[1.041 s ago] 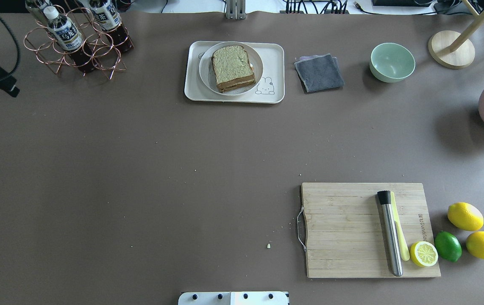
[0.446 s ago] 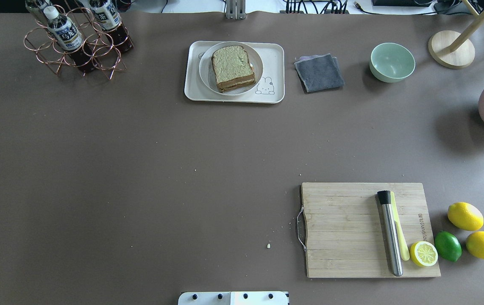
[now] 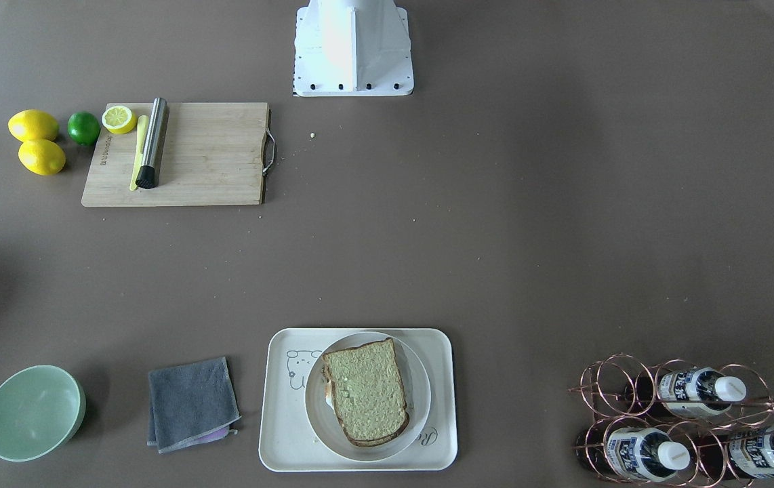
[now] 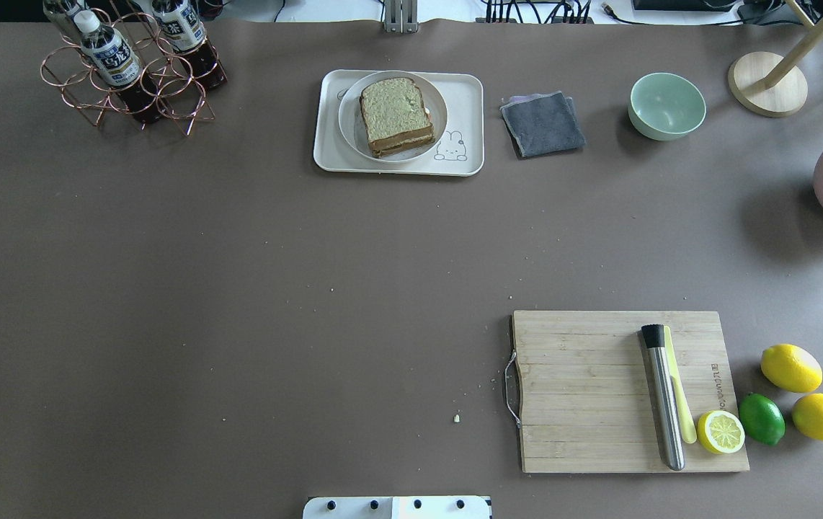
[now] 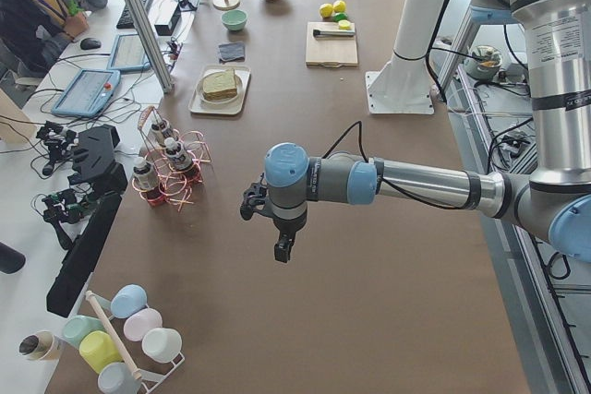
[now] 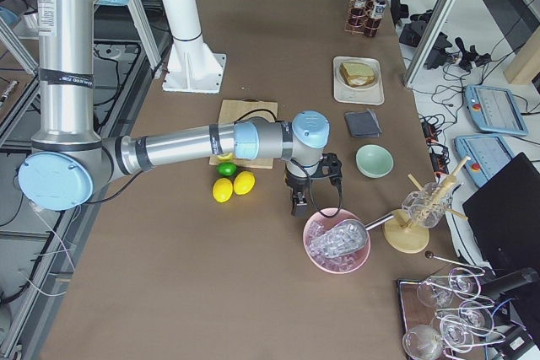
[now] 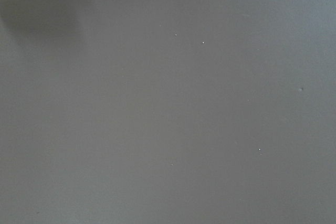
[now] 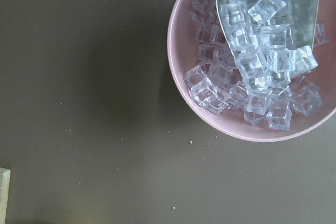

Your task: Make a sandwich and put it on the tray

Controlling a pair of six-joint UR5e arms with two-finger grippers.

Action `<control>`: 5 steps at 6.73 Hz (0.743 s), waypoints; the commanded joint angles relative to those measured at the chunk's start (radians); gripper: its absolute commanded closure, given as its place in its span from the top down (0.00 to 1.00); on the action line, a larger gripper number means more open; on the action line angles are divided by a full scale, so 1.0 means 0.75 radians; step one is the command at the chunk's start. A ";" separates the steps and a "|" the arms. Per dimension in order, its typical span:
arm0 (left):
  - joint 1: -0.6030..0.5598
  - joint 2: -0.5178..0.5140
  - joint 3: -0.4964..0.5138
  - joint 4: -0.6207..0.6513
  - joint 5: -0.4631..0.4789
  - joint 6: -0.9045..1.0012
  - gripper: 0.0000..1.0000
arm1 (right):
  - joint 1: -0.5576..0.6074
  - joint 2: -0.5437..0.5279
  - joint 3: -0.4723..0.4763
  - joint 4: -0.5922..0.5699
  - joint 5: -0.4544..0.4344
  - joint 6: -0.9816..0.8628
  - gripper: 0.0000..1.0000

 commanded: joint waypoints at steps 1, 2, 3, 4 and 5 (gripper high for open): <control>-0.006 0.008 -0.021 0.003 -0.003 0.001 0.97 | 0.001 -0.007 0.000 0.001 -0.002 -0.007 1.00; -0.006 0.008 -0.023 0.003 -0.005 0.001 0.97 | 0.011 -0.015 0.006 0.001 -0.003 -0.009 1.00; -0.006 0.008 -0.023 0.005 -0.027 -0.001 0.97 | 0.011 -0.003 0.002 0.001 -0.005 -0.007 1.00; -0.004 0.006 -0.025 0.007 -0.027 -0.001 0.97 | 0.013 -0.011 0.002 0.001 -0.017 -0.009 1.00; -0.004 0.006 -0.025 0.007 -0.025 -0.001 0.97 | 0.013 -0.017 0.006 0.001 -0.019 -0.007 1.00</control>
